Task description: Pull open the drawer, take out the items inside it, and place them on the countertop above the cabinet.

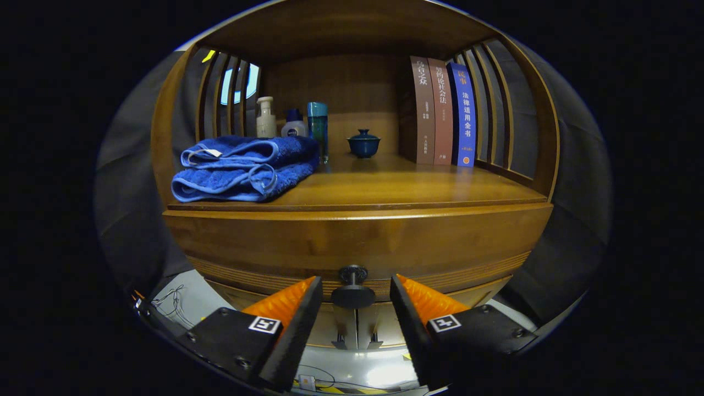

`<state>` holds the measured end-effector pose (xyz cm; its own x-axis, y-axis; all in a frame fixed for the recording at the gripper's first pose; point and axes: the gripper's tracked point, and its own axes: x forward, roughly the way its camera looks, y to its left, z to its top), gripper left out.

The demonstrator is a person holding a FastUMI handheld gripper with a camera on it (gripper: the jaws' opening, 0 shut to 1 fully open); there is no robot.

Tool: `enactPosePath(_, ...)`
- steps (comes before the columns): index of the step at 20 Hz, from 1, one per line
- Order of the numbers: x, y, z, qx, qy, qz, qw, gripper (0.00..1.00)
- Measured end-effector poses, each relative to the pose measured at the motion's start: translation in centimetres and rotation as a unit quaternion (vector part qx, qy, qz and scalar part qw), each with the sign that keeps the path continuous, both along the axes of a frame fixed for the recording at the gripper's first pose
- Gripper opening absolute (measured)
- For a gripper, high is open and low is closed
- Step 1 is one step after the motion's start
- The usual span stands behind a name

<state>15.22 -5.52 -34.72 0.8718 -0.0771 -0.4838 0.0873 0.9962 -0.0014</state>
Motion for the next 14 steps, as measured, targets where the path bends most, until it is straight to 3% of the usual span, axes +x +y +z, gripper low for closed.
enactPosePath(3, 0.21, 0.07, -0.73, 0.002, 0.009, 0.000, 1.000, 0.77)
enactPosePath(9, -0.06, 0.19, -0.86, 0.001, 0.009, 0.007, 1.000, 0.44)
enactPosePath(11, 0.32, 0.03, -1.06, -0.003, 0.005, 0.008, 1.000, 0.44)
enactPosePath(13, 0.04, 0.08, -0.81, -0.002, 0.007, 0.007, 1.000, 0.33)
enactPosePath(14, 0.02, 0.13, -0.78, 0.001, 0.008, 0.007, 1.000, 0.33)
